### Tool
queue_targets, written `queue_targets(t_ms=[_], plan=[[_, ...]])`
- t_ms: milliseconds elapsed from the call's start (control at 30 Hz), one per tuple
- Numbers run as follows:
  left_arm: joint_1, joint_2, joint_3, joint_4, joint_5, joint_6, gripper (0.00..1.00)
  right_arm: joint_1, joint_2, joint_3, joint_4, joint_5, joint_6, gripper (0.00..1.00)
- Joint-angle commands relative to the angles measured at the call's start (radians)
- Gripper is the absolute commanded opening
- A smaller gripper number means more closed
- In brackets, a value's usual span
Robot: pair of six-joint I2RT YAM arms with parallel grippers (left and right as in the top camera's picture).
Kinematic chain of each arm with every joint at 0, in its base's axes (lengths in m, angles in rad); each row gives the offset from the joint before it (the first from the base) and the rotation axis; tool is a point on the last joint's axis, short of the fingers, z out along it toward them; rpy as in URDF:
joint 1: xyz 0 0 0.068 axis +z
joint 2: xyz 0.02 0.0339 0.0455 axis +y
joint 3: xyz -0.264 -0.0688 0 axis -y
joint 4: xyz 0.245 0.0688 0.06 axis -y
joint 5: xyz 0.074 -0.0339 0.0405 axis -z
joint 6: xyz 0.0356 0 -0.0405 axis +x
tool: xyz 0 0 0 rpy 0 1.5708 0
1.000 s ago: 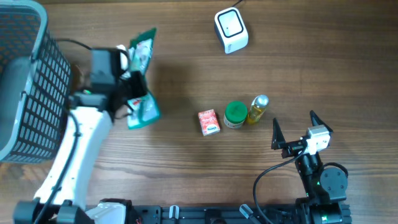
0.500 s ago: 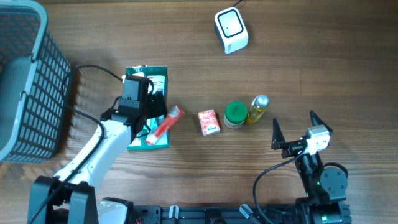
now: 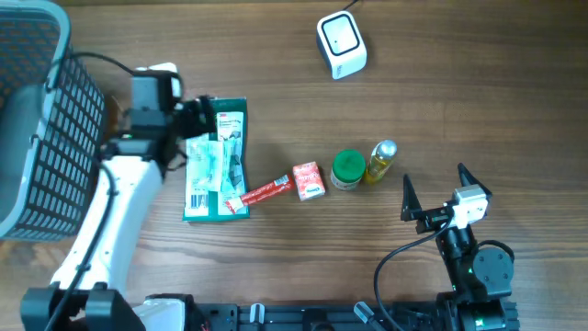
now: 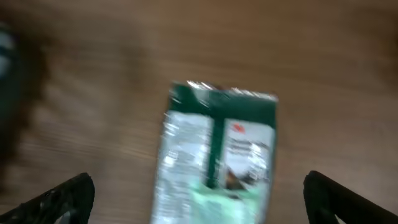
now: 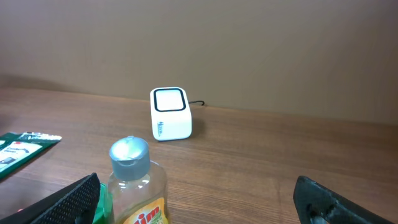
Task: Scan the item barcode
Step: 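Lift the green 3M glove pack and red tube out, set them on table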
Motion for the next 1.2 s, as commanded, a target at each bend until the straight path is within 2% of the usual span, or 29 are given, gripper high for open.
queue_targets(t_ms=[0,1167], plan=[[0.087,-0.017,0.014,-0.011,-0.023,0.064,1.0,0.003,-0.006,-0.001,0.006,-0.014,-0.014,1.0],[0.114,-0.017,0.014,-0.013,-0.023,0.064,1.0,0.003,-0.006,-0.001,0.006,-0.014,-0.014,1.0]])
